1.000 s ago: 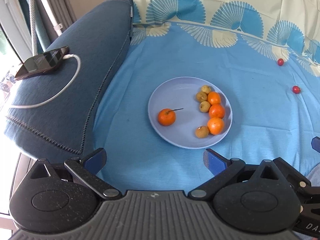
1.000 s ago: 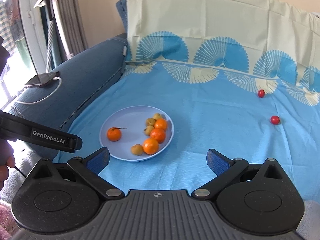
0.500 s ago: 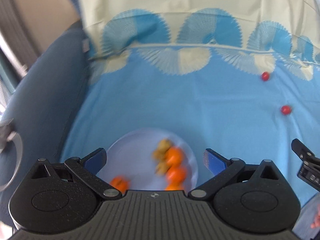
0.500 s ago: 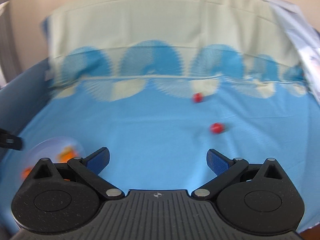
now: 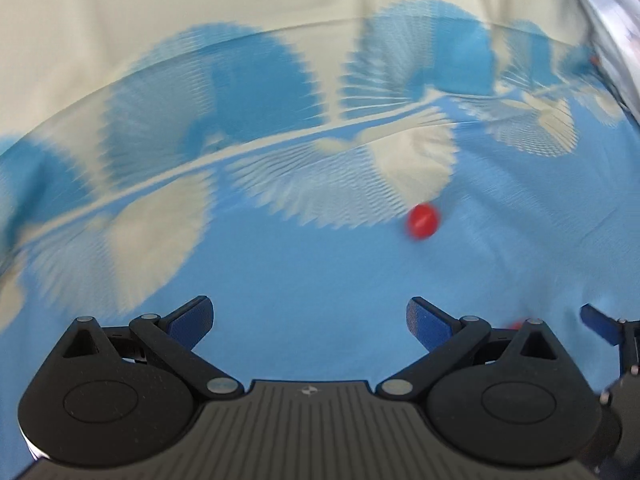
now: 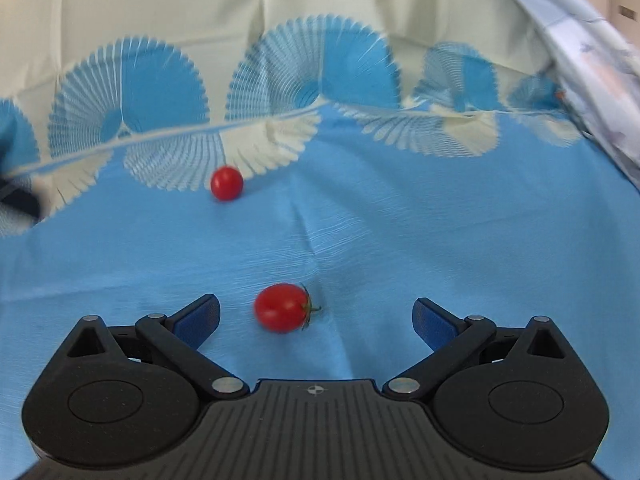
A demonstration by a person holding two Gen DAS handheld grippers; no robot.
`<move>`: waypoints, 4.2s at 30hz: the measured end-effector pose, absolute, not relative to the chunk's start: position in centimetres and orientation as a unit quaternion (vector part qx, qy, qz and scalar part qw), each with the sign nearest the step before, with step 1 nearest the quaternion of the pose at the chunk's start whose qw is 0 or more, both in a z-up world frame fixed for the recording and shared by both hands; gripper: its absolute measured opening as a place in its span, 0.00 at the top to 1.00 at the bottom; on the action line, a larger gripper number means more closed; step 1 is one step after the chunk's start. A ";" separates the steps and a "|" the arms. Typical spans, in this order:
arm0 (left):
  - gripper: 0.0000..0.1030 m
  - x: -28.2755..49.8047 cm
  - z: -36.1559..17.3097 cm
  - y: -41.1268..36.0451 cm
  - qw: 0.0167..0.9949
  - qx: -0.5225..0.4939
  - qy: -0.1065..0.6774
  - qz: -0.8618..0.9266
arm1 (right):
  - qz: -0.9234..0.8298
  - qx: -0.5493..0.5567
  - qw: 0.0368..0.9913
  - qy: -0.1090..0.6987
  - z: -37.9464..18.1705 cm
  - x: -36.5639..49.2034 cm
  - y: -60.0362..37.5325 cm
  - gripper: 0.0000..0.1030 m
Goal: Organize fruits
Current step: 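Move both tools toward the two red cherry tomatoes on the sheet, then grasp a red cherry tomato with the left tool while the right tool grasps the other, then carry both red cherry tomatoes over the pale blue plate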
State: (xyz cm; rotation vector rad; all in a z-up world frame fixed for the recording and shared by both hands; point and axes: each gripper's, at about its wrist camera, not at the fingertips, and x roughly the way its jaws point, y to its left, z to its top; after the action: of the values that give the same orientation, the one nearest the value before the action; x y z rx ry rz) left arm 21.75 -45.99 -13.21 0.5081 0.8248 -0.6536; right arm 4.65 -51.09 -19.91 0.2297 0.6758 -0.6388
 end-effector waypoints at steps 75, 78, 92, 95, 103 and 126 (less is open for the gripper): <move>0.69 -4.8 1.7 0.6 0.873 0.085 0.469 -0.102 | 0.005 0.047 0.961 0.274 3.1 -15.5 -15.0 0.68; 0.69 -4.7 1.6 0.5 0.872 0.085 0.471 -0.103 | 0.004 0.046 0.960 0.277 3.0 -15.3 -14.9 0.68; 0.69 -4.0 1.2 -0.1 0.869 0.086 0.477 -0.103 | 0.002 0.052 0.956 0.289 2.5 -14.7 -15.0 0.68; 0.69 -3.9 1.1 -0.1 0.868 0.085 0.478 -0.104 | 0.001 0.053 0.955 0.291 2.4 -14.5 -15.0 0.68; 0.69 -2.8 0.4 0.1 0.863 0.080 0.489 -0.099 | -0.001 0.054 0.951 0.303 1.7 -13.5 -15.3 0.68; 0.69 7.5 -4.5 -3.2 0.840 0.085 0.523 -0.115 | 0.003 0.066 0.930 0.361 -4.1 -2.8 -17.1 0.68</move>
State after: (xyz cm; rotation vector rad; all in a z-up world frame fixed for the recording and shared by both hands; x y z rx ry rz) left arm 7.50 -3.19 -4.47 0.1792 1.1052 -0.2439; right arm -2.76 -17.09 -4.08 0.1343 0.7389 0.0053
